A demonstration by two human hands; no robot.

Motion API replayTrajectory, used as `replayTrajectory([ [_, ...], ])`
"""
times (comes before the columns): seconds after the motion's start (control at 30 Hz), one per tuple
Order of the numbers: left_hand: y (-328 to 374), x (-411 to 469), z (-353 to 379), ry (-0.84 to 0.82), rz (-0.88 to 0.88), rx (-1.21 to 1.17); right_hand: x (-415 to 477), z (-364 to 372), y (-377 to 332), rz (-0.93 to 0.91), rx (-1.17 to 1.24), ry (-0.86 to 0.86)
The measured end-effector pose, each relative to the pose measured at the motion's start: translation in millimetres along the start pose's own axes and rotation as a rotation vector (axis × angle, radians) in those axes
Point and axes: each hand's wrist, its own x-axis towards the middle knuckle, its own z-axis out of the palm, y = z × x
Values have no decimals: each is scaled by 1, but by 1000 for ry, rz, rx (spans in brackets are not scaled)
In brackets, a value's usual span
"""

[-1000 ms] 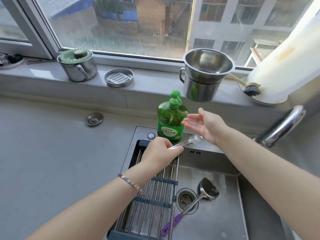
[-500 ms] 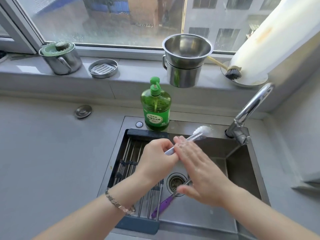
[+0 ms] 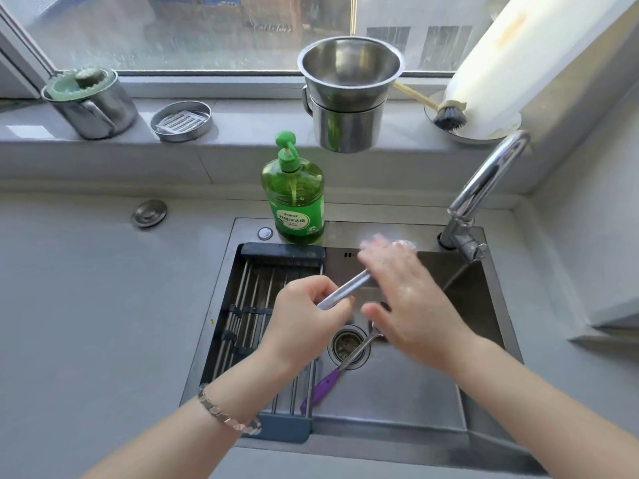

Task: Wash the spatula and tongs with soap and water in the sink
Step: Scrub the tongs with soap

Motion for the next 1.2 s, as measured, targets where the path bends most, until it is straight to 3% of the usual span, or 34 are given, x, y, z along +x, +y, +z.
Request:
replayTrajectory([
  [0.1,-2,-5,7,-45,70,31,-3,8,-11,-162,-101,75],
  [0.23,-8,-10,10,-117,142,151,2,2,19,-101,-150,157],
  [0.33,-14,-11,8,-166,93,134,-1,-1,27,-19,-73,-9],
  [0.4,-17,-11,7,-189,54,130,4,-5,21,192,16,-238],
  [0.47,-16,-10,10,-197,23,140,5,-1,11,342,44,-309],
  [0.6,-14,-12,14,-224,16,104,1,12,-18,34,-67,-182],
  [0.7,-19,-14,5,-223,8,154,-3,4,11,123,24,-232],
  [0.77,-20,-14,4,-223,12,154,-7,2,20,187,42,-144],
  [0.83,-19,-15,7,-222,17,147,-7,8,13,138,-47,-37],
  [0.97,-22,-20,8,-235,13,135,-12,11,13,11,-170,-18],
  [1.03,-24,-22,4,-226,6,107,-13,1,23,197,14,-12],
  [1.1,-27,-23,2,-192,0,73,-18,-4,31,540,315,-4],
  [1.2,-34,-24,1,-155,-25,42,-25,-7,36,1045,877,146],
])
